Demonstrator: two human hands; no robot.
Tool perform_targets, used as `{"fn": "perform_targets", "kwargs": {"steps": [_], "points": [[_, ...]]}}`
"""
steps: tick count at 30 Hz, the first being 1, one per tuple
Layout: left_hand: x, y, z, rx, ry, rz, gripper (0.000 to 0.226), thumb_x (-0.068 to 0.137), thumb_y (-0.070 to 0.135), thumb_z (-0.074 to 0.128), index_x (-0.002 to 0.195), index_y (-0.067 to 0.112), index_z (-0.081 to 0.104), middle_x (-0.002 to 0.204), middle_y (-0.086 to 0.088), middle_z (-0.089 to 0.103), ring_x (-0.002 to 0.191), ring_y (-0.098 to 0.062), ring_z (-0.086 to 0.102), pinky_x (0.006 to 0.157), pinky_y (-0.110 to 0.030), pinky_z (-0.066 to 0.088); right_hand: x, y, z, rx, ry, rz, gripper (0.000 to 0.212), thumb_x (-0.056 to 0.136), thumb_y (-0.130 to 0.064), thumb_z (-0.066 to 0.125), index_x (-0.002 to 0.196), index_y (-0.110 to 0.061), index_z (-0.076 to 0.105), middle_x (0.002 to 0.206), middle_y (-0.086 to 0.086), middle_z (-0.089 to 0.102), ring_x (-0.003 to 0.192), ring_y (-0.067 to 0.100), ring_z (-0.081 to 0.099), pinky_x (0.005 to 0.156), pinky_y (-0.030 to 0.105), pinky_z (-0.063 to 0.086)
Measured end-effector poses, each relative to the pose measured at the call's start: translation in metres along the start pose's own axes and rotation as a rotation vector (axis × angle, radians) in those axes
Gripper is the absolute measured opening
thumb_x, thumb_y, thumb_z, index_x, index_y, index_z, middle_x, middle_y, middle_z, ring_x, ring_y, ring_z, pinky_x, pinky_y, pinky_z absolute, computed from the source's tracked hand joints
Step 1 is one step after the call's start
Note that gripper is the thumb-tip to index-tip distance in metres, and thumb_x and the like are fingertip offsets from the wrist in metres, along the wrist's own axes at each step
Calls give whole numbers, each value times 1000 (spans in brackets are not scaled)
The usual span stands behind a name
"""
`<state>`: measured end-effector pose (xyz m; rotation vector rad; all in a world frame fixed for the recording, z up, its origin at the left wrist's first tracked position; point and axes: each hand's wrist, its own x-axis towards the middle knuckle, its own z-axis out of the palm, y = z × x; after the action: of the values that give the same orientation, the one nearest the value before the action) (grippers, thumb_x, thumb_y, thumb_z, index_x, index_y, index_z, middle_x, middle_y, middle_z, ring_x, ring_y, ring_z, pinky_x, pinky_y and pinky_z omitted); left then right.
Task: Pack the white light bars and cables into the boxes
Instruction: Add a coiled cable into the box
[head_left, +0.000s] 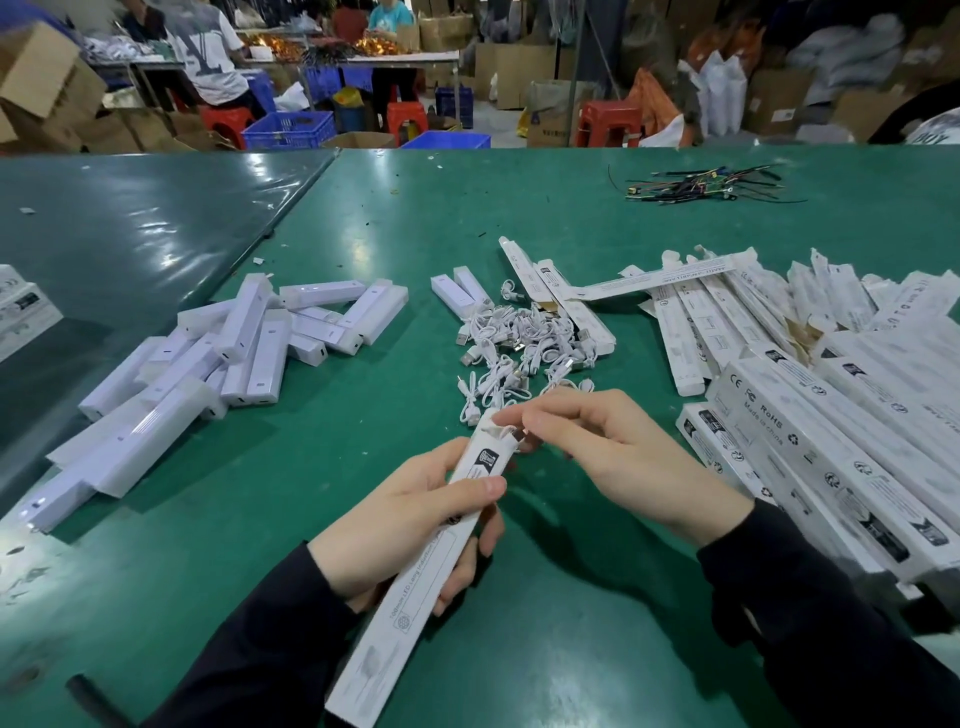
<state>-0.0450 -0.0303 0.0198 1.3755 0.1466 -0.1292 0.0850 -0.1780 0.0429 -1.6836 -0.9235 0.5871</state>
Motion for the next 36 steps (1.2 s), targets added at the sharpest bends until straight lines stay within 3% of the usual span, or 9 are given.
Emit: {"fn": "perform_targets", "kwargs": {"steps": [5,9,14,17,22,25,28,34,36], "points": [[0,2,2,-3,41,70,37,87,26,57,121,14,48,66,-13,54,32,-18,43,33,-20,40,1,3,1,139,68,-39,14,82,-6,74,96,-8,76,90,6,76,83,12,66,85,24,52],[1,1,5,44,61,159,42,88,25,57,126,26,39,76,-12,60,34,-21,45,34,-23,42,1,3,1,273,77,-44,14,80,-2,73,93,-5,76,93,14,75,84,16,67,84,24,53],[1,-2,7,54,54,214,54,89,19,59,125,49,31,90,-13,64,36,-23,46,35,-25,44,1,0,0,254,118,-179,12,82,6,68,90,1,75,94,11,73,81,12,67,80,20,53],[1,-3,9,63,-10,200,52,90,17,58,123,48,32,91,-13,65,35,-22,47,35,-25,45,-1,-2,0,231,120,-259,14,79,8,69,88,-1,74,91,14,73,80,13,68,76,20,53],[0,-2,9,9,-11,221,50,88,22,64,122,46,37,91,-15,63,38,-21,45,35,-27,46,1,1,0,262,148,-158,15,79,0,73,91,-8,74,84,8,75,76,11,68,71,17,52],[-1,-1,9,-4,-40,225,50,84,27,65,122,46,38,92,-15,63,38,-21,45,35,-27,46,-2,-2,-1,317,116,-169,19,76,-9,73,94,-12,73,84,4,74,79,10,68,75,18,53],[-1,-1,9,-17,-36,236,49,85,25,64,123,44,39,91,-15,62,37,-20,45,35,-27,46,-3,-4,-1,297,86,-202,22,80,3,71,97,-11,72,86,2,72,80,11,68,76,18,53],[-1,-1,8,-22,-38,234,45,85,25,64,119,40,39,91,-16,62,36,-20,44,34,-27,46,-2,-6,0,249,135,-202,18,82,2,71,96,-9,70,88,8,74,83,17,70,79,27,57],[0,-2,9,-31,-36,231,45,85,24,64,119,39,39,91,-16,62,35,-20,45,34,-26,45,-3,-5,2,172,122,-189,12,86,-4,69,96,-12,70,89,7,76,88,22,71,87,45,56]]}}
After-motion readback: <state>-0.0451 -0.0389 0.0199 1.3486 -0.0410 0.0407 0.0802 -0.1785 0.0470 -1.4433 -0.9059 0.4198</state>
